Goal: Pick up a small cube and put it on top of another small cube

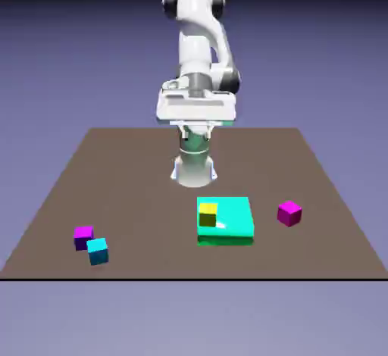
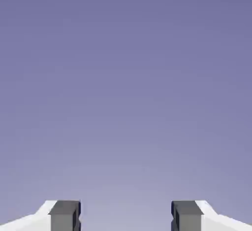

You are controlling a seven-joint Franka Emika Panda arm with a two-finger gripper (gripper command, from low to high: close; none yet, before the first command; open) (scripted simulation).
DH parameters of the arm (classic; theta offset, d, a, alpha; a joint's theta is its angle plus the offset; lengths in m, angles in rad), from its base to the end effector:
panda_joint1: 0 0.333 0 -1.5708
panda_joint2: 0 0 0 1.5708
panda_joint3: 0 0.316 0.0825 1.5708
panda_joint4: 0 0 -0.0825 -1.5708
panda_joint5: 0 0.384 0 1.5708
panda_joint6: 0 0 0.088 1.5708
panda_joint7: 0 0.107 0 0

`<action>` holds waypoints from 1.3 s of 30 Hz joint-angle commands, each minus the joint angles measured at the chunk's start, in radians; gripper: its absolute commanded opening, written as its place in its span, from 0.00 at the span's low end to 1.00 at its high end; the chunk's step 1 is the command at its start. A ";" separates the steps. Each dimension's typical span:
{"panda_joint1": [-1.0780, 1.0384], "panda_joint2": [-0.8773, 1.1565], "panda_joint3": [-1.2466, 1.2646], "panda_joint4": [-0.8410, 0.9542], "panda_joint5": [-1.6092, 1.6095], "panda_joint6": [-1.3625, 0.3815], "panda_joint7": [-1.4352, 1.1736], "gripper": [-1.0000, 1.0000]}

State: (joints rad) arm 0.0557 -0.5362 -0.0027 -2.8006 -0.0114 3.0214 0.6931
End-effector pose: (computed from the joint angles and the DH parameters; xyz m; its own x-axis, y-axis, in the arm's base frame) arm 0.3944 0.0218 0.4474 0.5967 -0.5999 0.5330 -0.4167 -0.7992 -0.4331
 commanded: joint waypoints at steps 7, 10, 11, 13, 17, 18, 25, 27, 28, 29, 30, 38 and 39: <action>0.254 0.196 -0.015 0.055 -0.066 -0.091 -0.278 0.50; 0.362 0.280 -0.022 0.078 -0.095 -0.130 -0.397 0.50; 0.399 0.308 -0.024 0.086 -0.104 -0.142 -0.437 0.50; 0.471 0.364 -0.029 0.101 -0.123 -0.168 -0.517 0.50; 0.616 0.477 -0.038 0.133 -0.161 -0.220 -0.676 0.50; 0.652 0.505 -0.040 0.140 -0.170 -0.233 -0.715 0.50; 0.875 0.677 -0.053 0.189 -0.229 -0.313 -0.960 0.50; 0.880 0.713 -0.062 0.194 -0.238 -0.282 -0.952 0.50; 0.884 0.750 -0.070 0.200 -0.246 -0.252 -0.944 0.50; 0.888 0.786 -0.078 0.206 -0.255 -0.221 -0.936 0.50; 0.893 0.822 -0.087 0.212 -0.264 -0.190 -0.928 0.50; 0.889 0.788 -0.079 0.206 -0.256 -0.219 -0.936 0.00; 0.884 0.752 -0.071 0.200 -0.247 -0.250 -0.944 0.00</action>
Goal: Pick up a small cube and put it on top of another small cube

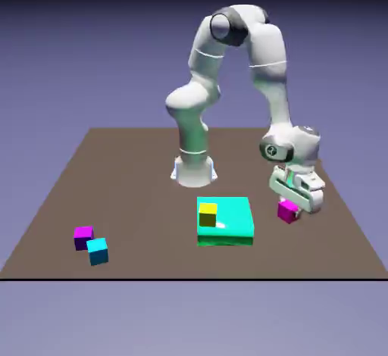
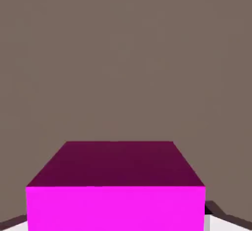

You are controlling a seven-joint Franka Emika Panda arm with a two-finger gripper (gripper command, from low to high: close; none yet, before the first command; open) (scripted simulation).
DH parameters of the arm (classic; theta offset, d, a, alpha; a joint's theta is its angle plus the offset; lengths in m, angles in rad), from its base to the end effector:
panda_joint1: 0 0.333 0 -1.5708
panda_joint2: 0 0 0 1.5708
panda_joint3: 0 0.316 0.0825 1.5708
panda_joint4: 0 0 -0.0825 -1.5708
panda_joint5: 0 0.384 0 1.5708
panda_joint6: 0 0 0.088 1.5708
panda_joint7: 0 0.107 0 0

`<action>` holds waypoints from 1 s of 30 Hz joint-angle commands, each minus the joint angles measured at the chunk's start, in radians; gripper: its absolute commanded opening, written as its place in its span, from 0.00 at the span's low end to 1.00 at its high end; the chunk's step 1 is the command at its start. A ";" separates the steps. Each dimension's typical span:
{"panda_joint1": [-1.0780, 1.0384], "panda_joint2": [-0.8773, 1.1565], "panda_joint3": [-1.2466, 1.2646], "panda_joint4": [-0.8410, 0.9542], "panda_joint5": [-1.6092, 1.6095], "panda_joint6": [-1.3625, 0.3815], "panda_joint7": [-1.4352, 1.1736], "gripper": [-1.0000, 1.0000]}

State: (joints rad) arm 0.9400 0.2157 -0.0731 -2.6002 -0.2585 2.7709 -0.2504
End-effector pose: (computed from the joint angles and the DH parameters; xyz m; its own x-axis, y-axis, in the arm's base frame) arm 0.2719 0.3346 0.1754 0.2098 0.9744 -0.0803 0.9758 -0.2036 0.0796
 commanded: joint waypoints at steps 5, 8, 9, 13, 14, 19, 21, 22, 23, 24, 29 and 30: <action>-0.115 -0.028 0.078 0.032 -0.046 -0.126 0.038 0.00; -0.221 0.017 0.158 0.137 -0.177 -0.226 0.017 0.00; -0.257 0.033 0.185 0.172 -0.221 -0.259 0.011 0.00; -0.402 0.075 0.132 0.260 -0.225 -0.333 -0.014 0.00; -0.438 0.085 0.114 0.280 -0.221 -0.349 -0.020 0.00; -0.568 0.107 -0.065 0.314 -0.084 -0.365 -0.039 0.00; -0.606 0.112 -0.137 0.318 -0.023 -0.362 -0.044 0.00; -0.626 0.114 -0.173 0.320 0.007 -0.361 -0.047 0.00; -0.645 0.116 -0.210 0.321 0.038 -0.359 -0.050 0.00; -0.665 0.118 -0.246 0.323 0.068 -0.358 -0.053 0.00; -0.762 0.129 -0.427 0.332 0.221 -0.351 -0.066 0.00; -0.776 0.130 -0.463 0.335 0.254 -0.351 -0.067 0.00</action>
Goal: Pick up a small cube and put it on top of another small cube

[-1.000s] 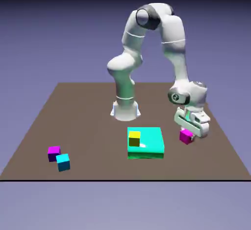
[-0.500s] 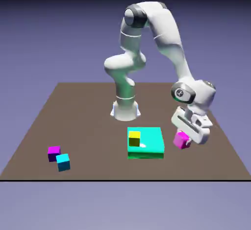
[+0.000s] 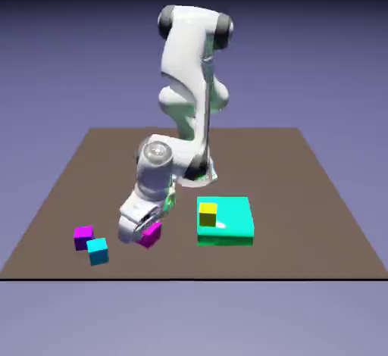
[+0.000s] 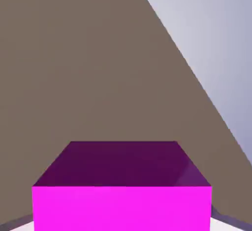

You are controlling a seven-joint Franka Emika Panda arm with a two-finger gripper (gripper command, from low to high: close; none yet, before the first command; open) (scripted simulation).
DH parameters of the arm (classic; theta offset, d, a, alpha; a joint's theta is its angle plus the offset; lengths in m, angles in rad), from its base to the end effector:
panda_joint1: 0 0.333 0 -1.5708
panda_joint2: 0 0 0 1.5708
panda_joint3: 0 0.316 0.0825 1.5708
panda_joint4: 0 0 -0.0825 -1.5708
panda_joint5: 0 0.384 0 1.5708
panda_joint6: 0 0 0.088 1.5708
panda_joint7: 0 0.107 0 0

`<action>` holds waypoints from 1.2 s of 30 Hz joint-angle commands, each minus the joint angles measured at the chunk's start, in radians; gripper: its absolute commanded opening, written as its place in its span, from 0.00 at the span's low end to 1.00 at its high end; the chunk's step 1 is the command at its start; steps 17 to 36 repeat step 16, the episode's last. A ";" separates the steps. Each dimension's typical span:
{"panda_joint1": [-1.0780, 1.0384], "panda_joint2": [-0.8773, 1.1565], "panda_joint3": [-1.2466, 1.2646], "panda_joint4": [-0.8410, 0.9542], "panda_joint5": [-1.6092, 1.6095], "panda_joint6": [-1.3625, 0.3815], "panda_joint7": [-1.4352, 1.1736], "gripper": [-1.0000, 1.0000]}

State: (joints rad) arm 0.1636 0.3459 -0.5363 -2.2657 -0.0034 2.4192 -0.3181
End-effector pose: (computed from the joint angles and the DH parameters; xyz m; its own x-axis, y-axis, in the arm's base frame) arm 0.4839 -0.1965 0.2162 0.9801 -0.0494 -0.1921 -0.0262 -0.9923 0.1210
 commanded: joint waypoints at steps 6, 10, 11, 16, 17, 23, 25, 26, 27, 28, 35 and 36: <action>-0.043 -0.001 -0.217 0.020 0.216 -0.005 0.005 0.00; -0.108 0.073 -0.174 0.027 0.296 0.055 -0.047 0.00; -0.135 0.109 -0.142 0.027 0.330 0.088 -0.070 0.00; -0.141 0.117 -0.136 0.026 0.337 0.095 -0.075 1.00; -0.141 0.117 -0.136 0.026 0.337 0.095 -0.075 1.00; -0.141 0.117 -0.136 0.026 0.337 0.095 -0.075 1.00; -0.141 0.117 -0.136 0.026 0.337 0.095 -0.075 1.00; -0.141 0.117 -0.136 0.026 0.337 0.095 -0.075 1.00; -0.141 0.117 -0.136 0.026 0.337 0.095 -0.075 1.00; -0.141 0.117 -0.136 0.026 0.337 0.095 -0.075 1.00; -0.141 0.117 -0.136 0.026 0.337 0.095 -0.075 1.00; -0.141 0.117 -0.136 0.026 0.337 0.095 -0.075 1.00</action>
